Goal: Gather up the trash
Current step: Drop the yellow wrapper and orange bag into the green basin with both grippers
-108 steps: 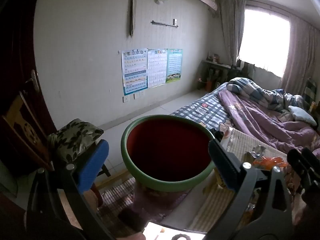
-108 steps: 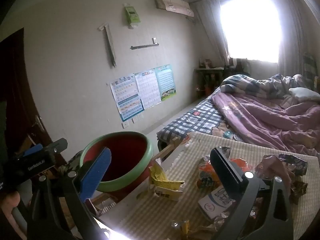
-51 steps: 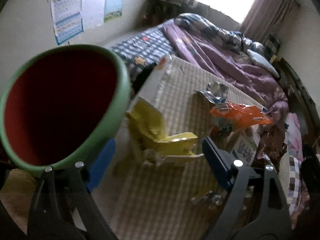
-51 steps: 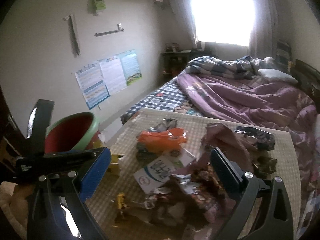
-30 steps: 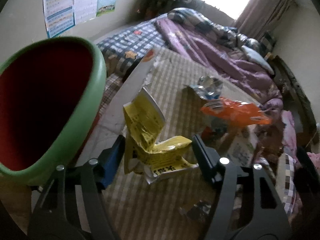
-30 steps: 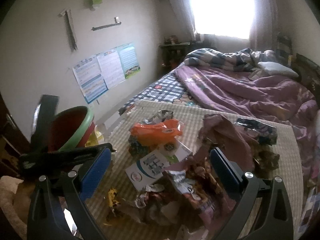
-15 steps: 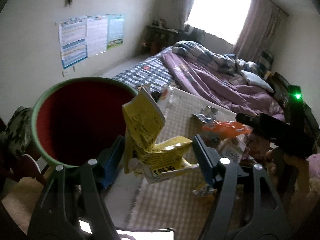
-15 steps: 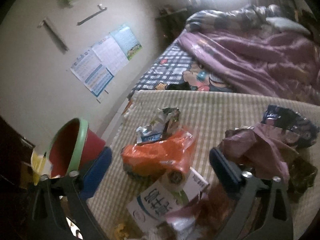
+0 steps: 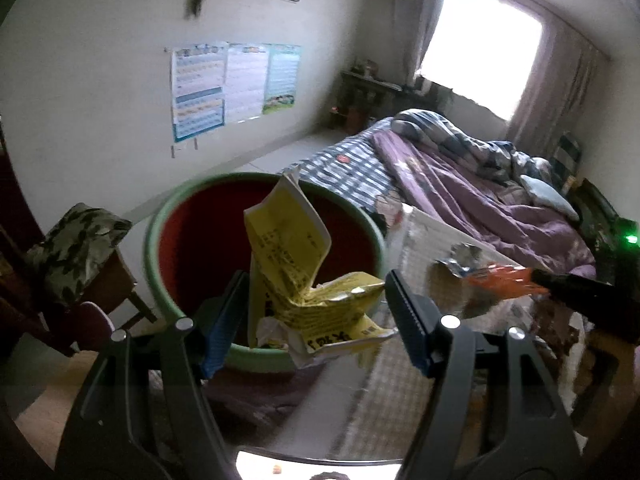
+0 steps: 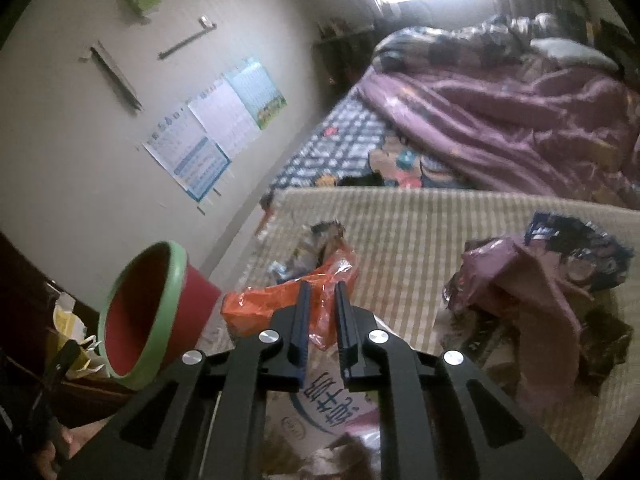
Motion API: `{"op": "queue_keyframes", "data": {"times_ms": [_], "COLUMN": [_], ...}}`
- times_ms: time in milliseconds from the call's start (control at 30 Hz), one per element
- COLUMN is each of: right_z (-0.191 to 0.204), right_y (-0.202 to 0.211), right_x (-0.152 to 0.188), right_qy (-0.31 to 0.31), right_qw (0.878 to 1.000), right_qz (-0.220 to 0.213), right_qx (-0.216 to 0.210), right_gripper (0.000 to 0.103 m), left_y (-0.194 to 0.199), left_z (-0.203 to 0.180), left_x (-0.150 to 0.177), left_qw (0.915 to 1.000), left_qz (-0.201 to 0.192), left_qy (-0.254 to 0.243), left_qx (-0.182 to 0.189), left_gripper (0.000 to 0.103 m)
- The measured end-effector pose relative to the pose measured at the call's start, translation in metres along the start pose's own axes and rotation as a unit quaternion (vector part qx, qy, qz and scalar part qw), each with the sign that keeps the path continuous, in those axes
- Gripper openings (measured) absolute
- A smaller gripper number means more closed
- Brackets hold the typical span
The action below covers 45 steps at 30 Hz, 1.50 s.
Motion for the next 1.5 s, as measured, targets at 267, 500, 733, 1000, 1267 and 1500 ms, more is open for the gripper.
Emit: {"op": "queue_keyframes", "data": {"times_ms": [267,500,733,1000,1267,1500], "right_z": [0.046,0.12,0.179,0.21,0.222,0.228], "right_y": [0.035,0.017,-0.016,-0.053,-0.072,-0.071], "right_x": [-0.016,-0.009,0.014,0.035,0.057,0.057], "right_qy": [0.033,0.111,0.183,0.226,0.253,0.246], "right_qw": [0.997,0.99,0.979,0.97,0.964,0.964], "right_qz": [-0.065,-0.065,-0.061,-0.04,-0.013,-0.024], "right_qx": [-0.023,-0.056,-0.071,-0.077,-0.081,-0.101], "right_gripper": [0.011,0.011,0.011,0.012,0.012,0.032], "left_y": [-0.01,-0.029,-0.047,-0.065,-0.075,-0.081], "left_z": [0.023,0.04,0.053,0.067,0.067,0.074], "left_x": [0.001,0.0,0.006,0.016,0.017,0.017], "left_qw": [0.9999,0.9998,0.9988,0.9965,0.9946,0.9936], "left_qz": [0.002,0.011,0.03,0.066,0.08,0.092], "left_qy": [0.002,0.002,-0.019,-0.028,-0.051,-0.051], "left_qx": [-0.013,-0.015,-0.034,-0.043,-0.041,-0.04], "left_gripper": [0.067,0.068,0.068,0.069,0.069,0.069]}}
Point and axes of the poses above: each gripper's, at about its wrist camera, not at the fingertips, and y roughly against the way its jaws point, z to its left, x to its underside, the point moved 5 cm from there along -y, roughly the way its jaws point, and after that the axes turned 9 degrees about -z, right-handed, at the moved point
